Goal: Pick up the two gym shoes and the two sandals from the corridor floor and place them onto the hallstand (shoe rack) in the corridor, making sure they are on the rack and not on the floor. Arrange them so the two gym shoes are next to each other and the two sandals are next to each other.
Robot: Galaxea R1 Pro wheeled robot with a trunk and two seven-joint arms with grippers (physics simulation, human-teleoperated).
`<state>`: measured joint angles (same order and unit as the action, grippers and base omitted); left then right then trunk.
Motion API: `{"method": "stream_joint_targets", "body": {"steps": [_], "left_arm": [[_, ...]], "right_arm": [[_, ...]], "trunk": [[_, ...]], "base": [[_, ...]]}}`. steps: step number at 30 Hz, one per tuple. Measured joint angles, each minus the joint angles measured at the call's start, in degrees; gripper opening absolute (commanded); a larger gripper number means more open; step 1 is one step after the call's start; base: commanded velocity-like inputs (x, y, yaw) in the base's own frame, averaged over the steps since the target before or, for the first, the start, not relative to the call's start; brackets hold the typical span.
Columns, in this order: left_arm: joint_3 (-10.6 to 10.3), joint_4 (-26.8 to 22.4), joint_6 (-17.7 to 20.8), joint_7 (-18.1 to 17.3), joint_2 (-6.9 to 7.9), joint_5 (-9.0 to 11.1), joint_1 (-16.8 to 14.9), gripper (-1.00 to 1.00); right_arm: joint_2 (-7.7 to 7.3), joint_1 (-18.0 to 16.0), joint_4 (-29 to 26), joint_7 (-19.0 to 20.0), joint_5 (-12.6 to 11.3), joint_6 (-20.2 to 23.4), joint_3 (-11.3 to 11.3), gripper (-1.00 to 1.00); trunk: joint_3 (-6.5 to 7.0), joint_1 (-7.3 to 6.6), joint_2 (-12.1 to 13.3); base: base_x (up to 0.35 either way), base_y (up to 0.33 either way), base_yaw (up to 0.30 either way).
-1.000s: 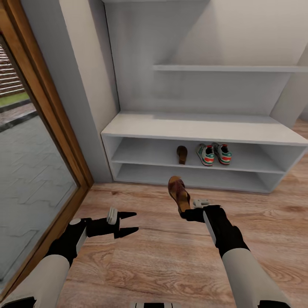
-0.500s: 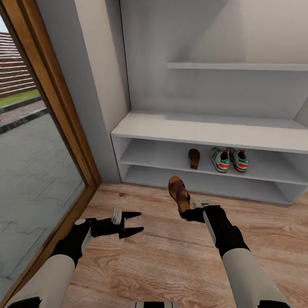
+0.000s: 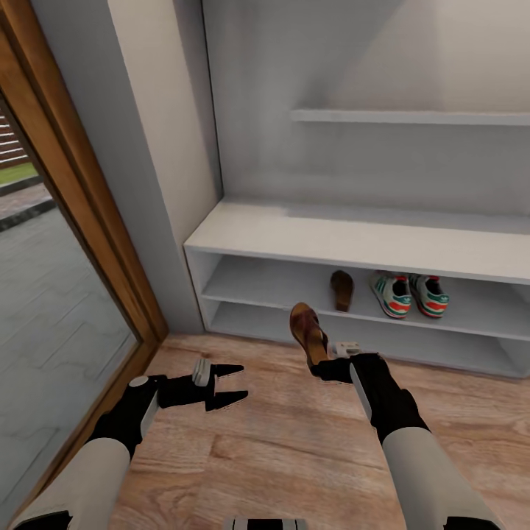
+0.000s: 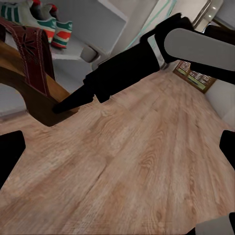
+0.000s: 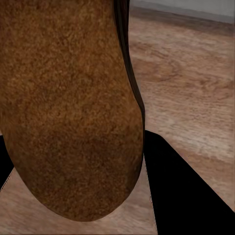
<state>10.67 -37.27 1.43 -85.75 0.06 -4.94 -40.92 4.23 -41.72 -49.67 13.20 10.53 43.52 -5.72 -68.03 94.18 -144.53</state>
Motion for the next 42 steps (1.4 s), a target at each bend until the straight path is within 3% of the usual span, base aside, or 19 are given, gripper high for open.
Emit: {"method": "stream_joint_targets", "body": {"steps": [3, 9, 13, 26, 35, 38, 39, 42], "left_arm": [[-0.1, 0.0, 0.0, 0.0, -0.55, 0.0, 0.0, 1.0], [-0.2, 2.7, -0.1, 0.1, -5.15, -0.1, 0.0, 1.0], [-0.2, 3.1, -0.1, 0.1, -5.91, -0.1, 0.0, 1.0], [-0.2, 3.2, -0.1, 0.0, -6.03, -0.1, 0.0, 1.0], [-0.2, 3.2, -0.1, 0.0, -6.03, -0.1, 0.0, 1.0], [-0.2, 3.2, -0.1, 0.0, -6.03, -0.1, 0.0, 1.0], [-0.2, 3.2, -0.1, 0.0, -6.03, -0.1, 0.0, 1.0], [-0.2, 3.2, -0.1, 0.0, -6.03, -0.1, 0.0, 1.0]], "right_arm": [[0.0, 0.0, 0.0, 0.0, 0.0, 0.0, -0.1, -1.0], [0.0, 0.0, 0.0, 0.0, -0.1, 0.0, -0.1, -1.0], [0.0, 0.0, 0.0, -0.1, -0.1, 0.0, -0.1, -1.0], [-0.05, 0.0, 0.1, -0.1, 0.0, 0.0, -0.3, -1.0], [-0.02, 0.0, 0.1, -0.2, 0.0, -0.1, -0.6, -1.0], [-0.01, 0.0, 0.2, -0.3, 0.0, -0.1, -2.5, -1.0], [-0.02, 0.0, 0.3, -0.9, 0.5, -0.2, -4.1, -1.0], [-0.01, 0.0, 0.4, -5.0, 0.4, -0.3, -6.2, -1.0]], "trunk": [[0.0, 0.01, 0.0], [0.0, 0.03, 0.0], [0.0, 0.04, 0.0], [0.0, 0.0, 0.0], [0.0, 0.04, 0.0], [0.0, 0.04, 0.0], [0.0, 0.04, 0.0], [0.0, 0.04, 0.0]], "base": [[0.225, 0.0, 0.0], [0.048, 0.0, 0.0], [0.006, 0.0, 0.0], [0.283, 0.0, 0.0], [0.042, 0.0, 0.0], [0.001, 0.0, 0.0], [0.0, 0.0, 0.0], [0.0, 0.0, 0.0]]}}
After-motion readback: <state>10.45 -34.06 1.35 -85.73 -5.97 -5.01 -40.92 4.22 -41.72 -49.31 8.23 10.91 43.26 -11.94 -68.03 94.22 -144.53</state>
